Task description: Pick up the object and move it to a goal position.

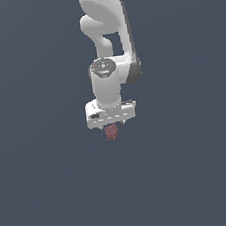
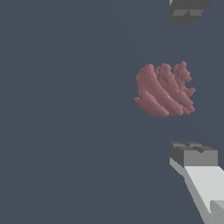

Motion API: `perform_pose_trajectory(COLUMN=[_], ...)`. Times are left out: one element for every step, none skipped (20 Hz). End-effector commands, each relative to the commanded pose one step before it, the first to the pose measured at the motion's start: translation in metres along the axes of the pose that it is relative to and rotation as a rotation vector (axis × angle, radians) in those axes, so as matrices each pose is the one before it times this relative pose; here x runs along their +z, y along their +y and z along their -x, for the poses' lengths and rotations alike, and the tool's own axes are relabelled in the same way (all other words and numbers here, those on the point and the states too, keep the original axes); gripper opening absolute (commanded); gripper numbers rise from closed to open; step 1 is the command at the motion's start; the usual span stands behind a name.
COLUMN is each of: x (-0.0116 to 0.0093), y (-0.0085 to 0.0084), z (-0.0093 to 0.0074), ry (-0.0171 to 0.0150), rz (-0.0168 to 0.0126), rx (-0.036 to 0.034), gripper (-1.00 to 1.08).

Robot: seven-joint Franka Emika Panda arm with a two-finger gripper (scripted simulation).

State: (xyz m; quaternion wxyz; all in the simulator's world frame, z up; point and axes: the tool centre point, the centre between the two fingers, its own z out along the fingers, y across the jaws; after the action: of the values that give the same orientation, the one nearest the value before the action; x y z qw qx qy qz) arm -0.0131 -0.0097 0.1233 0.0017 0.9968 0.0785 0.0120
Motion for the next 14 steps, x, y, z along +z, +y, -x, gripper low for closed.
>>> perform_pose_trajectory(x=[0.01434, 0.00439, 0.0038, 0.0032, 0.00261, 0.00203, 0.00144, 0.00086, 0.00032, -0.0012, 0.00035, 0.00104, 0.00172, 0.0024], y=[0.0029, 0.00083, 0.00067, 0.00056, 0.00043, 0.00032, 0.00024, 0.00015, -0.00002, -0.00009, 0.00001, 0.00004, 0.00007, 0.00009], z=[0.00777, 0.00249, 0.00217, 0.00186, 0.00153, 0.00119, 0.00086, 0.00052, 0.00015, -0.00058, 0.00002, 0.00005, 0.00009, 0.00013], ry=[-0.0099, -0.00318, -0.00277, -0.00232, -0.00191, -0.00148, -0.00105, -0.00062, -0.00025, 0.00002, 0.0, 0.0, 0.0, 0.0], rz=[-0.00237, -0.00081, -0.00073, -0.00064, -0.00054, -0.00043, -0.00031, -0.00019, -0.00008, 0.00014, 0.0, 0.0, 0.0, 0.0], rx=[-0.02664, -0.00792, -0.0069, -0.00581, -0.00477, -0.00372, -0.00263, -0.00156, -0.00064, 0.0039, 0.0, 0.0, 0.0, 0.0], gripper=[1.0, 1.0, 1.0, 1.0, 1.0, 1.0, 1.0, 1.0, 1.0, 1.0, 1.0, 1.0, 1.0, 1.0])
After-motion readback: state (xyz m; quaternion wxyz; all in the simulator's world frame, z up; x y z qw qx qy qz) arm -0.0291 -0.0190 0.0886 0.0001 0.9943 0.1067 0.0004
